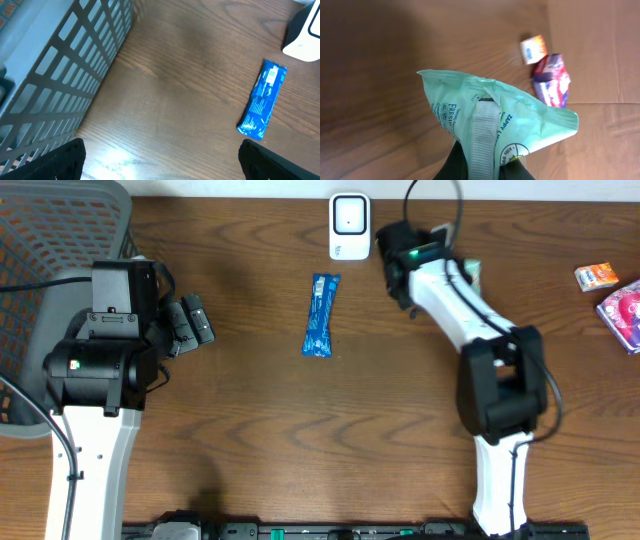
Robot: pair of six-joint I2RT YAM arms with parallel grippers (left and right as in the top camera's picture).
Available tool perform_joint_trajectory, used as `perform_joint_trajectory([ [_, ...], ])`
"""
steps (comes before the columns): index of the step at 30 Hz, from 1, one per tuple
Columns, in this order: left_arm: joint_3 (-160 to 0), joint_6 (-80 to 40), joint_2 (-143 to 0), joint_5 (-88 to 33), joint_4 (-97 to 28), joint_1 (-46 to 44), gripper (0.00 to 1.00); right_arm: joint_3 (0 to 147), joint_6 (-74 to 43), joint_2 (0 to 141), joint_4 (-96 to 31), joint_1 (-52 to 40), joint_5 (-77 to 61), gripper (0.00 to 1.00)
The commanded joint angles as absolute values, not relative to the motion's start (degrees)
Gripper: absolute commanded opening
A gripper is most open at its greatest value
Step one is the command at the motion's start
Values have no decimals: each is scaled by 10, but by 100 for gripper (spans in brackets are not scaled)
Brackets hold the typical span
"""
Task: Scan the item barcode
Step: 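Carry the tissue pack left toward the scanner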
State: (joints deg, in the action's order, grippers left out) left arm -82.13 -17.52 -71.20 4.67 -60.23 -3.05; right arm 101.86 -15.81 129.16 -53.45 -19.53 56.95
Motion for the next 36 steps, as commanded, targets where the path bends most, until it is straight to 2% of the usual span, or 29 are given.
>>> perform_joint_trajectory([
  [1, -827, -168, -714, 52, -604, -29, 98, 1023, -193, 1353, -547, -234, 577, 5],
  [3, -827, -168, -714, 52, -604, -29, 98, 1023, -193, 1371, -549, -253, 561, 16],
  [4, -827, -168, -714, 52, -604, -29, 98, 1023, -193, 1379, -551, -265, 550, 27],
  [5, -827, -168, -714, 52, -604, -29, 98, 1023, -193, 1384, -554, -275, 538, 41],
  [7, -827, -168, -714, 52, -604, -29, 98, 1023, -193, 1386, -555, -290, 505, 78],
  [8, -827, -168, -714, 52, -604, -29, 98, 1024, -193, 1384, -558, -298, 481, 78],
  [10, -827, -168, -714, 52, -604, -29, 98, 1031, -204, 1374, -569, -310, 450, 70],
  [12, -827, -168, -714, 52, -604, -29, 98, 1051, -226, 1359, -589, -316, 429, 71],
  [18, -827, -168, -714, 52, -604, -29, 98, 1166, -202, 1301, -651, -295, 337, 81],
  [22, -827, -168, -714, 52, -604, -29, 98, 1211, -159, 1270, -673, -262, 267, 81],
  [25, -827, -168, -714, 52, -604, -29, 98, 1212, -123, 1260, -682, -242, 193, 80],
  [29, -827, -168, -714, 52, -604, -29, 98, 1197, -88, 1263, -702, -221, 138, 74],
  [32, -827, -168, -714, 52, -604, -29, 98, 1167, -35, 1263, -692, -216, 121, 78],
  [36, -827, -168, -714, 52, -604, -29, 98, 1114, -35, 1263, -654, -219, 143, 79],
])
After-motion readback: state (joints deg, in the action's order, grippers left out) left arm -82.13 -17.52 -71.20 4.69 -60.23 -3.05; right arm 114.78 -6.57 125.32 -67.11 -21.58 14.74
